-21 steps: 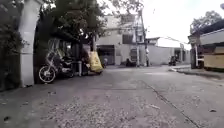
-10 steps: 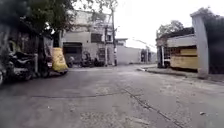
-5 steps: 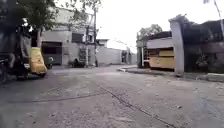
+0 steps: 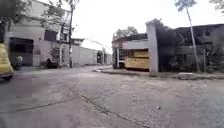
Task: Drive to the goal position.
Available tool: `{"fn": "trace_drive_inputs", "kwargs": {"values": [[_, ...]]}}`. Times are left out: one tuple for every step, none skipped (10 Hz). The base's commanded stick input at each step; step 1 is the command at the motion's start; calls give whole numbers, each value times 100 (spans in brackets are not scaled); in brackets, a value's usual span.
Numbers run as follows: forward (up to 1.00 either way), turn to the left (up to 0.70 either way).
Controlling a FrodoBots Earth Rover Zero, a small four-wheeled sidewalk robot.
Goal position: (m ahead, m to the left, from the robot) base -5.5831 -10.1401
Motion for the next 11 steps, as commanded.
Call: {"fn": "trace_drive_inputs", "kwargs": {"values": [[100,-27],[100,-27],[100,-27],[100,-27],[100,-27],[100,-27],[100,-27],[100,-27],[100,-27],[100,-27],[100,-27]]}}
